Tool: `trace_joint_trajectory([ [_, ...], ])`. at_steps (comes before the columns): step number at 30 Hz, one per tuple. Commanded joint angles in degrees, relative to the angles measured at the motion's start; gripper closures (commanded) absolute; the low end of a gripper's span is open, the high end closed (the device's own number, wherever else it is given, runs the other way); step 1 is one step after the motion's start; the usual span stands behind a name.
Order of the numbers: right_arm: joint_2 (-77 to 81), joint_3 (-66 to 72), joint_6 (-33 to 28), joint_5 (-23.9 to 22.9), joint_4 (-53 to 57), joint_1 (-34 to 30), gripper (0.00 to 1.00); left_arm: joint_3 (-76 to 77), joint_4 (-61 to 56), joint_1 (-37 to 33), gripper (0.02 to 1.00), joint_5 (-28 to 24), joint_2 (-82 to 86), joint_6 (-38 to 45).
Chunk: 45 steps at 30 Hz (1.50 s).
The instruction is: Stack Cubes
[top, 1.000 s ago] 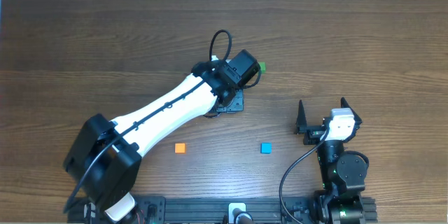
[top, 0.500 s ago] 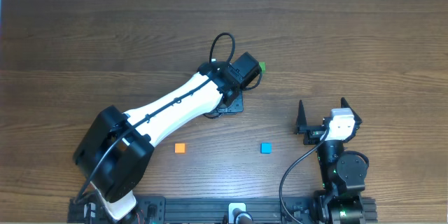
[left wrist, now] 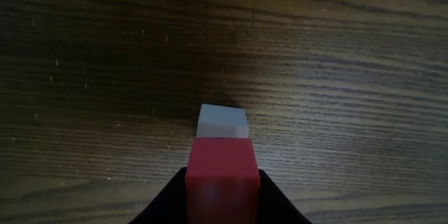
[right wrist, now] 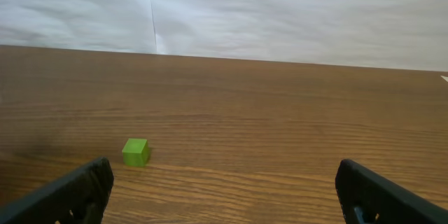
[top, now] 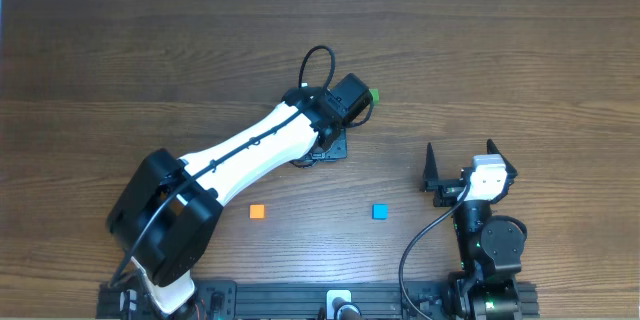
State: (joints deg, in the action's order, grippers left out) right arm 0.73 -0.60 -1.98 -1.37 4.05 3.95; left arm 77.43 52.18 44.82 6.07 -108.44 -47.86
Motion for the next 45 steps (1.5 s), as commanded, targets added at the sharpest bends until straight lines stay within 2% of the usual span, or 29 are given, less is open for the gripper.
trace_joint_trajectory([
  [1, -0.39, 0.31, -0.26, 0.24, 0.11, -0.37, 0.007, -0.57, -0.44, -0.48, 0.976, 0.85, -1.81, -1.05],
  [39, -0.39, 0.31, -0.26, 0.24, 0.11, -0.37, 0.007, -0.57, -1.22, -1.44, 0.972, -1.79, -3.45, -0.61],
  [41, -0.39, 0.31, -0.26, 0.24, 0.11, -0.37, 0.009, -0.57, -1.22, -1.44, 0.895, -2.03, -3.43, -0.63],
  [42, -0.39, 0.31, -0.26, 0.24, 0.11, -0.37, 0.007, -0.57, -1.22, -1.44, 0.785, -2.16, -3.43, -0.63],
  [45, -0.39, 0.31, -0.26, 0.24, 0.11, -0.37, 0.009, -0.57, -1.22, -1.44, 0.625, -2.19, -3.43, -0.63],
])
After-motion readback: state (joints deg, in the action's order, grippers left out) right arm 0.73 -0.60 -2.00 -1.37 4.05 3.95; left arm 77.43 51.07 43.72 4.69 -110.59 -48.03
